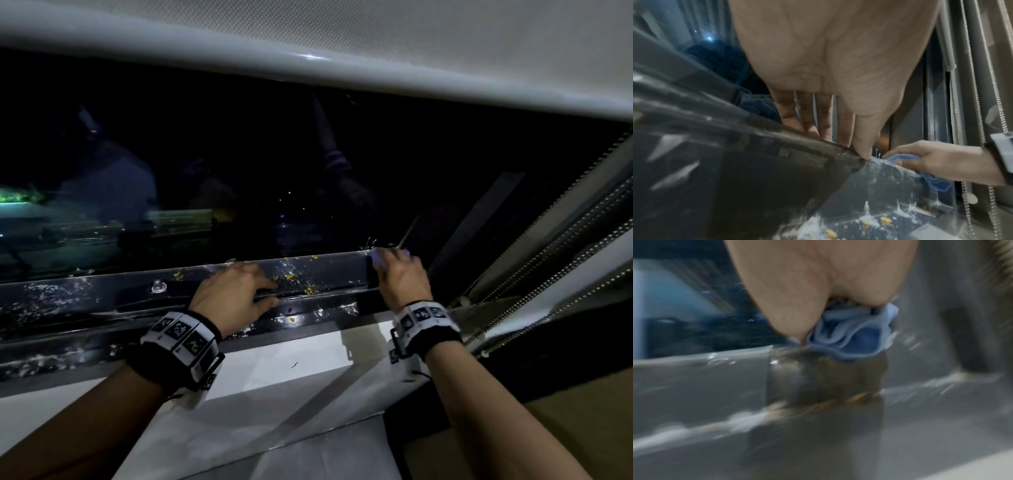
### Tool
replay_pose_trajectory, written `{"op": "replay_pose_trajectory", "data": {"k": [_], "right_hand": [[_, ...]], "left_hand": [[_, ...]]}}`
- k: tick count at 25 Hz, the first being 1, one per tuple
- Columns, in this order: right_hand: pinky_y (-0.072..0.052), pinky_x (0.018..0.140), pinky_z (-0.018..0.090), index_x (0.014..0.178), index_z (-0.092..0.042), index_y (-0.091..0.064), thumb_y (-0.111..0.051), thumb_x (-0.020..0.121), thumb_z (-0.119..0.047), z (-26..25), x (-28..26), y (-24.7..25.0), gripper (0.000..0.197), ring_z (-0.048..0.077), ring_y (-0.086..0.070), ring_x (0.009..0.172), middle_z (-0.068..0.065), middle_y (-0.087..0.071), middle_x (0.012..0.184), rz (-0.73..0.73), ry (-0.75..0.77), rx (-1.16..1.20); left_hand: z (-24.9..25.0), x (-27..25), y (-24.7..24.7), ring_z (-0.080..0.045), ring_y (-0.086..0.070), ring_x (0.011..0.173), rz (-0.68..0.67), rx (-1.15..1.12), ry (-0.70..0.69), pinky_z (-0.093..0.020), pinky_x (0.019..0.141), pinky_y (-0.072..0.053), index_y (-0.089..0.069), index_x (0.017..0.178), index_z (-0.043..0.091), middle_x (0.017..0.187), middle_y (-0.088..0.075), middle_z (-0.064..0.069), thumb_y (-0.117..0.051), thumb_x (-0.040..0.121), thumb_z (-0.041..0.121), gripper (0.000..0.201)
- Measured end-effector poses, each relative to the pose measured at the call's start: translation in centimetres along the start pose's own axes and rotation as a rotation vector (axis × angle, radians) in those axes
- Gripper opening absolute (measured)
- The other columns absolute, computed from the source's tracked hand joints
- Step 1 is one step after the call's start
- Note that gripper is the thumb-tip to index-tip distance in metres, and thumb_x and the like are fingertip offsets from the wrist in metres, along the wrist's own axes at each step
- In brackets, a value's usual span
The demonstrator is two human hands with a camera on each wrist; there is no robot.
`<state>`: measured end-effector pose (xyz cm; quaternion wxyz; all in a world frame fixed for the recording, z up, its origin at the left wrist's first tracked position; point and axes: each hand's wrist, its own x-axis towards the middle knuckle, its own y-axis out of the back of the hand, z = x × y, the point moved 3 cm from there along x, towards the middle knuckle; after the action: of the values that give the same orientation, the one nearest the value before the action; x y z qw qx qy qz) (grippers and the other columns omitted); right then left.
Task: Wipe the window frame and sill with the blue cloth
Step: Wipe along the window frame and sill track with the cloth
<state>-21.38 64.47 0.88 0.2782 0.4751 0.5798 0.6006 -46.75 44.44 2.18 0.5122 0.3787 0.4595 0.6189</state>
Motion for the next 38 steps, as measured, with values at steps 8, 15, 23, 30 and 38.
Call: {"op": "replay_pose_trajectory", "data": {"k": [8,15,23,30,38], "right_hand": [[-0.050,0.092,0.041,0.122,-0.032,-0.062,-0.049,0.094,-0.035,-3.0,-0.7,1.6,0.031,0.028,-0.055,0.111,-0.004,-0.061,0.126,-0.072,0.303,0.203],[-0.051,0.064,0.039,0.081,-0.005,-0.073,-0.031,0.085,-0.015,-1.5,2.0,1.1,0.042,0.036,-0.057,0.087,0.012,-0.065,0.085,-0.006,0.043,-0.348],[-0.045,0.089,0.025,0.116,-0.020,-0.068,-0.061,0.093,-0.021,1.0,0.3,3.0,0.024,0.022,-0.063,0.103,0.005,-0.068,0.114,0.008,0.133,0.475],[-0.043,0.092,0.038,0.116,-0.011,-0.060,-0.047,0.087,-0.011,-1.8,1.0,0.3,0.032,0.036,-0.054,0.109,0.014,-0.061,0.117,-0.063,-0.032,0.045],[-0.048,0.095,0.028,0.112,-0.021,-0.072,-0.066,0.087,-0.016,-1.2,0.3,2.4,0.026,0.018,-0.063,0.104,0.001,-0.067,0.115,-0.027,0.217,0.491]], "left_hand": [[0.1,0.1,0.3,-0.010,-0.054,0.118,-0.038,0.056,0.003,-0.033,0.091,-0.050,-0.063,0.125,0.039,0.125,-0.060,0.018,-0.053,0.090,0.060,0.041],[-0.4,0.1,0.4,-0.012,-0.057,0.118,-0.057,0.043,0.002,-0.037,0.094,-0.051,-0.064,0.122,0.038,0.125,-0.062,0.018,-0.055,0.090,0.056,0.038],[-0.8,0.4,0.2,-0.014,-0.061,0.114,-0.053,0.026,0.012,-0.039,0.093,-0.053,-0.066,0.118,0.038,0.122,-0.065,0.019,-0.059,0.089,0.053,0.034],[-1.4,0.2,-0.3,-0.012,-0.062,0.111,-0.048,0.018,-0.001,-0.040,0.090,-0.054,-0.064,0.118,0.040,0.119,-0.065,0.023,-0.054,0.087,0.057,0.037],[-1.5,0.3,-0.2,-0.011,-0.061,0.112,-0.034,0.008,0.003,-0.039,0.092,-0.053,-0.066,0.117,0.039,0.121,-0.064,0.023,-0.058,0.088,0.055,0.035]]}}
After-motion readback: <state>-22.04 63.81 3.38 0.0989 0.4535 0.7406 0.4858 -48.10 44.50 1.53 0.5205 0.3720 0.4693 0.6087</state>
